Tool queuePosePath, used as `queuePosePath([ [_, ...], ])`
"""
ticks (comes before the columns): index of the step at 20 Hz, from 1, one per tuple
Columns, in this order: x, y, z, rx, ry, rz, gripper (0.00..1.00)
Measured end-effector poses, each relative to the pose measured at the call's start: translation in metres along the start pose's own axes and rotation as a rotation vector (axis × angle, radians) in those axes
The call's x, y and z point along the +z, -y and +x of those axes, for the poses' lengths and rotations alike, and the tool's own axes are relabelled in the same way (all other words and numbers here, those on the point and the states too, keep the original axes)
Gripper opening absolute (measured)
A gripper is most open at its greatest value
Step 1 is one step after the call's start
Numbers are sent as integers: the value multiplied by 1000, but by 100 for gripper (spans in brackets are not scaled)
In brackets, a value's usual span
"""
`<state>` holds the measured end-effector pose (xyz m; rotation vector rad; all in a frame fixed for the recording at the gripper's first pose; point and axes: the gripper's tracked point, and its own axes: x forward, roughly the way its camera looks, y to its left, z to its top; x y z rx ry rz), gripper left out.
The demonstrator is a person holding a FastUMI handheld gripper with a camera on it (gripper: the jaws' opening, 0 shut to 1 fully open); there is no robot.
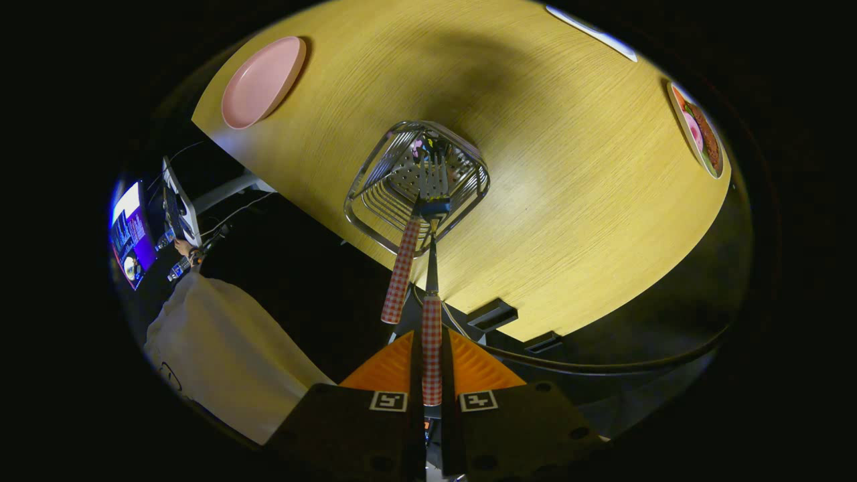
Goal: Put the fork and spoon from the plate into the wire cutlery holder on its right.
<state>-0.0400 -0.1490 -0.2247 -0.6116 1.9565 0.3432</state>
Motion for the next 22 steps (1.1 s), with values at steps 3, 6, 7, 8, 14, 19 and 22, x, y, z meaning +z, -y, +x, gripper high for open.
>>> queuePosePath([
  [3, 8, -1, 2, -7, 4, -35, 16],
  [6, 14, 1, -3, -2, 62, -37, 65],
  [7, 16, 1, -5, 10, 88, -27, 72],
  [8, 14, 0, -9, 16, 116, -12, 90],
  [14, 8, -8, -12, 66, 314, 84, 100],
  [19, -6, -6, -25, 102, 416, 145, 100],
  [22, -14, -11, -49, 118, 518, 179, 99],
])
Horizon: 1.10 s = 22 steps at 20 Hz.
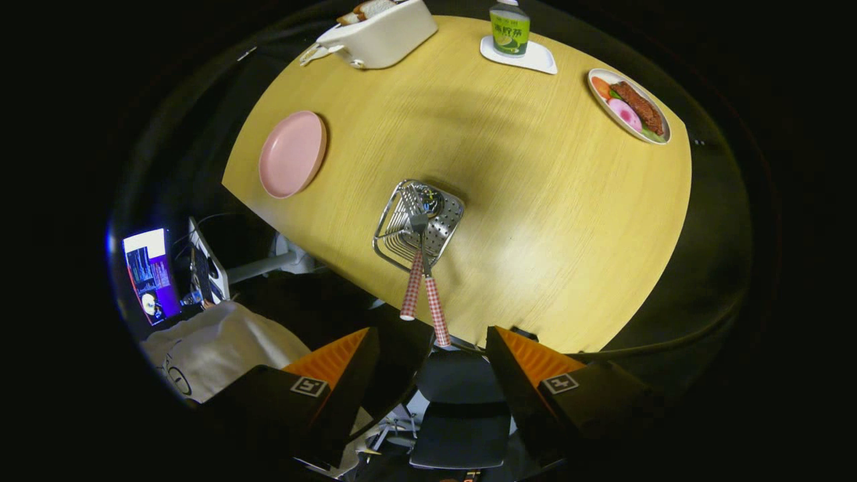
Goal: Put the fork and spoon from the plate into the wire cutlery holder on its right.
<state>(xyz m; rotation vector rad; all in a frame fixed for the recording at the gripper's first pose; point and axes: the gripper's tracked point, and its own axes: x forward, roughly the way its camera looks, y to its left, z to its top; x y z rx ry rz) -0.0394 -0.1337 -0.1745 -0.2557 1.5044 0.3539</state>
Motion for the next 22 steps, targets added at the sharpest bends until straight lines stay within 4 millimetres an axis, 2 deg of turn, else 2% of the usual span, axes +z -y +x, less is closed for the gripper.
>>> queuePosePath([
  [7, 12, -29, -63, 56, 345, 97, 100],
  [11, 47, -44, -108, 84, 708, 226, 100],
  [15, 63, -38, -152, 8, 1066, 345, 99],
  [17, 55, -30, -174, -70, 1206, 400, 99],
  [20, 44, -21, -203, -258, 1366, 373, 99],
  [22, 40, -36, -225, -322, 1479, 356, 99],
])
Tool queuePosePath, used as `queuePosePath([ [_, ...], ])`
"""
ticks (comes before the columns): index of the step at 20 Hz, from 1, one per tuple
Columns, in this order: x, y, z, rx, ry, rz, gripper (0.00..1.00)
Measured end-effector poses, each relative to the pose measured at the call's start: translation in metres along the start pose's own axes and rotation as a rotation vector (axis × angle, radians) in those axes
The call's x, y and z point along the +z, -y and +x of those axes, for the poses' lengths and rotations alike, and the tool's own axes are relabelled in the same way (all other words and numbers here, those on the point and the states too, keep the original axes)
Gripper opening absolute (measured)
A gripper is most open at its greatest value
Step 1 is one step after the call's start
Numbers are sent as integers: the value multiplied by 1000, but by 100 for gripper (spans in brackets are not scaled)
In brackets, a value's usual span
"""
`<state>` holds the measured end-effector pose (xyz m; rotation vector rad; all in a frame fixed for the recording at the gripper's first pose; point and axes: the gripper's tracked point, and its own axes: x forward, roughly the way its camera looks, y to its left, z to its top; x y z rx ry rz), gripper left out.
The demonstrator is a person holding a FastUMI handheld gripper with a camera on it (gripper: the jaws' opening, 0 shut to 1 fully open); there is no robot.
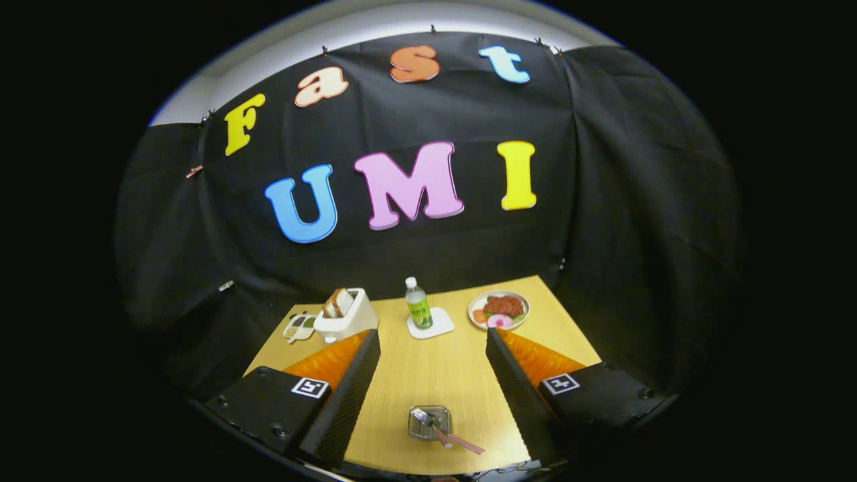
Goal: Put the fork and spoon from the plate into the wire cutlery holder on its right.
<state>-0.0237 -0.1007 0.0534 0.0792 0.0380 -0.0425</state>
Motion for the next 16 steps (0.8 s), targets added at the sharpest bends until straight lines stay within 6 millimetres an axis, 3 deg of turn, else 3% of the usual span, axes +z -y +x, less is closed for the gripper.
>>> queuePosePath([
  [6, 39, -24, -24, -91, 239, -40, 99],
  [16, 37, -57, -16, -79, 262, -125, 99],
])
